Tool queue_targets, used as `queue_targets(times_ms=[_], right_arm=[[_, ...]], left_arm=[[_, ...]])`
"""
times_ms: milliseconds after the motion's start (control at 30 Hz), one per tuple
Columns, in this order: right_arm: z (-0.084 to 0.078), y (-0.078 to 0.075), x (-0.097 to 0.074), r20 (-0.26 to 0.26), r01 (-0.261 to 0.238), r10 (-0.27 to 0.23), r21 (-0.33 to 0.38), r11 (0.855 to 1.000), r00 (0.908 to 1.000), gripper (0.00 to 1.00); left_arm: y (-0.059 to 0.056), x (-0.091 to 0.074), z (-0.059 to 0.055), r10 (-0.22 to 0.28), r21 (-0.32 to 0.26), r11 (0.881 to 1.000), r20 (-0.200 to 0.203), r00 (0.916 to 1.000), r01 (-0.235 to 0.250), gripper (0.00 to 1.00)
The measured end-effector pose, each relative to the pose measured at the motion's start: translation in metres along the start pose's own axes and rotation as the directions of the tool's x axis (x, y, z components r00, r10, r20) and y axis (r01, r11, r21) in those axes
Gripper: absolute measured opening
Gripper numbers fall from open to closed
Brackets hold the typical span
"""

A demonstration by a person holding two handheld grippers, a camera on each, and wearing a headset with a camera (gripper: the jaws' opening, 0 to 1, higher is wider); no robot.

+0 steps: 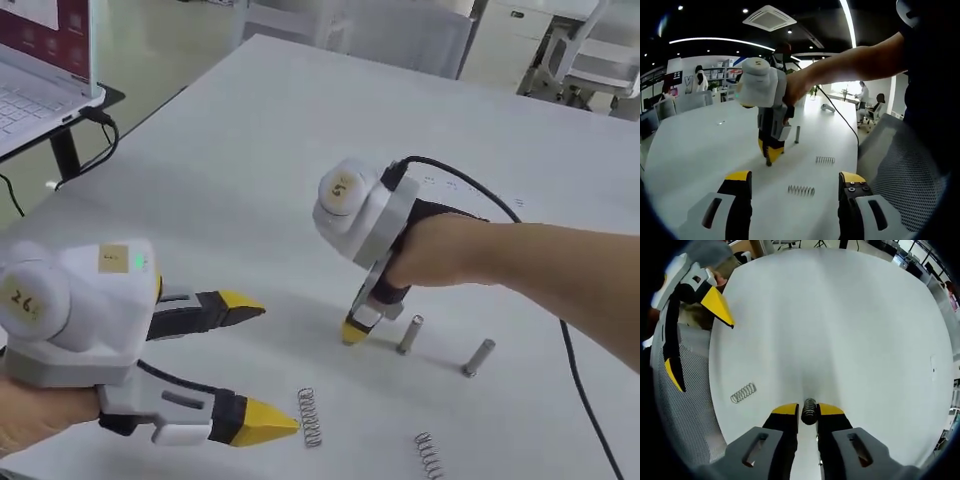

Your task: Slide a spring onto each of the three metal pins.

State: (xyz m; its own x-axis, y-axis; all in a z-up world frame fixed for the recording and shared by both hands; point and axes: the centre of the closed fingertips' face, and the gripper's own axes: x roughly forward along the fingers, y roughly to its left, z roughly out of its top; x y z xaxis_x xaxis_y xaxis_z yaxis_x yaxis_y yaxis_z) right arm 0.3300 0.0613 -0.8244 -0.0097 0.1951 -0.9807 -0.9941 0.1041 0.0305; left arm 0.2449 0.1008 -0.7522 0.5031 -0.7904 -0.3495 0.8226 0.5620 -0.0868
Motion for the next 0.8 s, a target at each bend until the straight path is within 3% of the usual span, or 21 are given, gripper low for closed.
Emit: queue_targets(times_ms=[367,800], right_arm=[[0.007,-0.002,-0.014,0.060,0.018,-0.018,0.013,1.000,0.9980,0.17],[0.010,-0.005,-0.048,0.161,0.053,-0.057,0.029,0.998,0.9852,0.16]], left_arm=[[-0.002,0.001,0.000,-0.008,0.004,1.000,-0.004,1.0000,0.008,0.66],[-0.005,0.005,0.003,-0.024,0.012,1.000,-0.010,0.9997,0.024,0.66]])
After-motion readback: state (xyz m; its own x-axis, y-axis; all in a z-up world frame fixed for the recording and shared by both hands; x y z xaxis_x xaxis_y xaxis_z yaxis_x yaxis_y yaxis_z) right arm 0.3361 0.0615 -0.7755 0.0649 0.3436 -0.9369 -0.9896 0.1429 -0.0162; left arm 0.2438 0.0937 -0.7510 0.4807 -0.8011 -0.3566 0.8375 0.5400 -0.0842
